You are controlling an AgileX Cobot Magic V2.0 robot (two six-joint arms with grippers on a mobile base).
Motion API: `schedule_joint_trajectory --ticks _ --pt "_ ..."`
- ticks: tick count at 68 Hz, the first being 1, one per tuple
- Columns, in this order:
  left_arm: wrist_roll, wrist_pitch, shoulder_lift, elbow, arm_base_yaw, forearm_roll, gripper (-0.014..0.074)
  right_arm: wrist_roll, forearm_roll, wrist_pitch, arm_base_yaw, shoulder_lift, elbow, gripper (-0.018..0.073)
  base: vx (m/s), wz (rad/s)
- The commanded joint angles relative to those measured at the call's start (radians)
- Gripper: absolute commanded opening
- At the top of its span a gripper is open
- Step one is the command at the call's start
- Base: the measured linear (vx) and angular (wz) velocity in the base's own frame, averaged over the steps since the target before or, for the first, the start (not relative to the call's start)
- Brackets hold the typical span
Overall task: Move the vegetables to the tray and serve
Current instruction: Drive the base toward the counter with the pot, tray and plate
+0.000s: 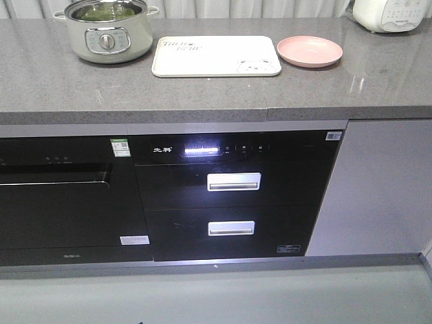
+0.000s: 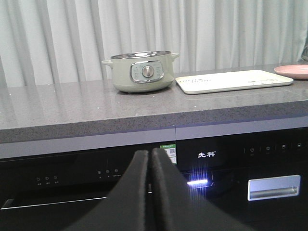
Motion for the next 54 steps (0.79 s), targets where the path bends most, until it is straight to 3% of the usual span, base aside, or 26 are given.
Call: schedule_joint_trajectory --ticks 1,54 --pt "-0.005 -0.076 -0.014 0.027 0.000 -0.005 -0.0006 -0.004 -0.003 -0.076 0.002 -0.006 0.016 -0.0006 0.12 0.03" --pt "-0.005 -0.076 -0.014 0.027 0.000 -0.005 -0.0006 -0.004 -0.003 -0.076 0.002 -0.006 0.016 -0.0006 0.12 0.02"
